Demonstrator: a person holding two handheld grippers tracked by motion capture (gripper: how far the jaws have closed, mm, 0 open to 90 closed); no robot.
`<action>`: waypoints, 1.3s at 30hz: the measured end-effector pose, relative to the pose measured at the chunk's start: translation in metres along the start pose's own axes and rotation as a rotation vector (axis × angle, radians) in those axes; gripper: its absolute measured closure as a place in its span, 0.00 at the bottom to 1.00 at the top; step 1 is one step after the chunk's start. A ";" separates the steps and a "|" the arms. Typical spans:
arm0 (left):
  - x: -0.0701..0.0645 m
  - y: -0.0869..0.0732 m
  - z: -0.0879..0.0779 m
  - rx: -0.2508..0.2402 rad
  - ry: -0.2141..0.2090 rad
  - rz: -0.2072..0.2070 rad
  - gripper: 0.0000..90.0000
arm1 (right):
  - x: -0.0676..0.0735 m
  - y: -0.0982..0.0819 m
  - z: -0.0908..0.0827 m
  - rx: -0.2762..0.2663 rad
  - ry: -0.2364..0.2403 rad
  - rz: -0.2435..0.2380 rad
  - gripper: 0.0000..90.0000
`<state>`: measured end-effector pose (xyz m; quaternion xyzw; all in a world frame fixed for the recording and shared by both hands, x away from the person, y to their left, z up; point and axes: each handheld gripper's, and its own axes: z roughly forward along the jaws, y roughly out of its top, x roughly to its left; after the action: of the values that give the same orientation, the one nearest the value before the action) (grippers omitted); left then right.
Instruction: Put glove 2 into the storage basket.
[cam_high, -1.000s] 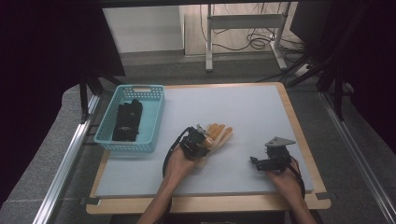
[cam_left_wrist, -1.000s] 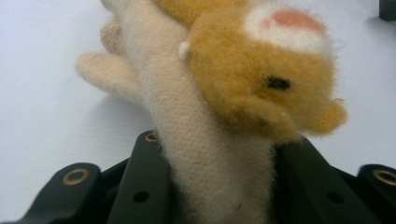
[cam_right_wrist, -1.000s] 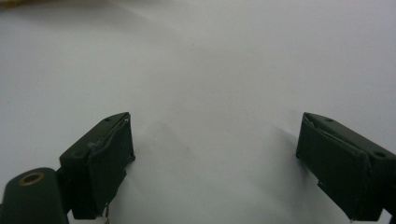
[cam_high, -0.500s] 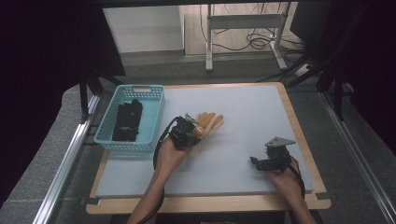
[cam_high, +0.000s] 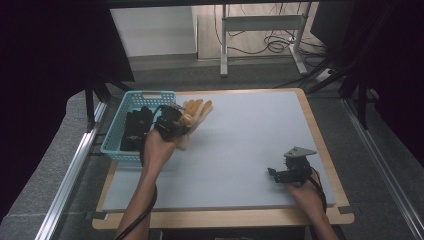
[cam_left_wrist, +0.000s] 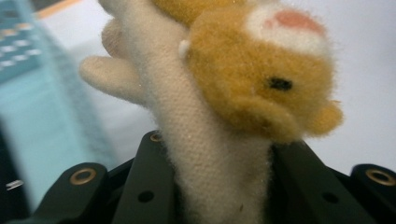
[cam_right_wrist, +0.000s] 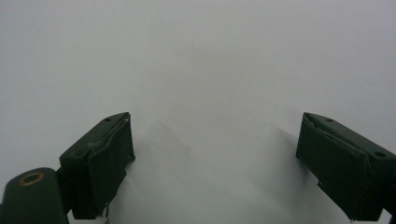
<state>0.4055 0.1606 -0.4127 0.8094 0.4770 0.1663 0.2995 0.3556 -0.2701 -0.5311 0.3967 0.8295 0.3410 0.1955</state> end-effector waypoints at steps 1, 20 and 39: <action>0.006 0.000 -0.003 0.002 0.014 -0.010 0.81 | 0.000 0.000 0.000 0.000 0.000 0.000 0.12; 0.103 -0.025 -0.003 0.107 0.164 -0.207 0.80 | 0.000 0.000 0.000 0.000 0.000 -0.001 0.12; 0.110 -0.033 0.045 0.187 0.126 -0.225 0.79 | 0.000 0.000 0.000 -0.001 0.000 0.000 0.12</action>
<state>0.4623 0.2540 -0.4707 0.7631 0.5960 0.1369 0.2091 0.3556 -0.2701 -0.5311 0.3967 0.8294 0.3413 0.1954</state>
